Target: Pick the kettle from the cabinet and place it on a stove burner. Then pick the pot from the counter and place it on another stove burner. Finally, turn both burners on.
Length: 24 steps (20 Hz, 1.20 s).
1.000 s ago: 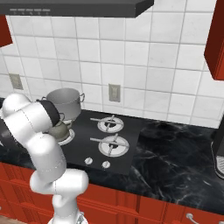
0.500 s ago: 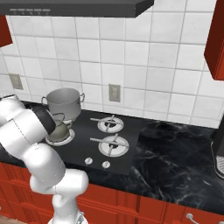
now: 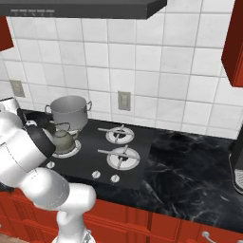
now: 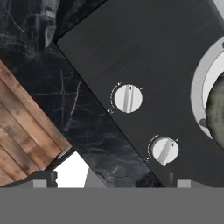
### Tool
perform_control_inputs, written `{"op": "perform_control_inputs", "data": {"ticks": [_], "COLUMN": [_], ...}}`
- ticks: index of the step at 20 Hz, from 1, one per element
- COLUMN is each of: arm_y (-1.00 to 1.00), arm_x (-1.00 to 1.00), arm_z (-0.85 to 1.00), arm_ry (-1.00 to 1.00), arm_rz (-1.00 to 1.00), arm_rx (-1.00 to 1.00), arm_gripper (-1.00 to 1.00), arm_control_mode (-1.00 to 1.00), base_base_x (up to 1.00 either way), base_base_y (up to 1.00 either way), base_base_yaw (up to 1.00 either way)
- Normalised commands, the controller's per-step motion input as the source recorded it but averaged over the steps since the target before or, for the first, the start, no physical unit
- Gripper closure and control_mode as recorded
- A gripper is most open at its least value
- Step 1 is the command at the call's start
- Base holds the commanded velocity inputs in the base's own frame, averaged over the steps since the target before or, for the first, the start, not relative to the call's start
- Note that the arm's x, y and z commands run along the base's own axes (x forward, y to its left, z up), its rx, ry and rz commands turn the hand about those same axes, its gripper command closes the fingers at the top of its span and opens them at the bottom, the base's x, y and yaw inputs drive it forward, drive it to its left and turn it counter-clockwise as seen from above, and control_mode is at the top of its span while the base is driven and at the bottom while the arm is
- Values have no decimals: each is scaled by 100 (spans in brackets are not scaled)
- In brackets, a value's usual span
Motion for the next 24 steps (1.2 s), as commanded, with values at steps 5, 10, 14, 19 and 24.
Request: {"op": "perform_control_inputs", "data": {"ticks": [5, 10, 14, 19, 24], "arm_y": [-13, -14, -20, -30, -31], "arm_x": [-19, -32, -25, -18, -18], "arm_z": [32, 36, 27, 4, 0], "arm_ry": [0, -2, -3, -4, -3], "arm_rz": [0, 0, 0, 0, 0], "arm_rx": [0, 0, 0, 0, 0], "arm_gripper": [-100, -100, -100, -100, -100], "arm_control_mode": [-100, -100, -100, -100, -100], "base_base_x": [0, 0, 0, 0, 0], "base_base_y": [0, 0, 0, 0, 0], "base_base_yaw": [0, 0, 0, 0, 0]}}
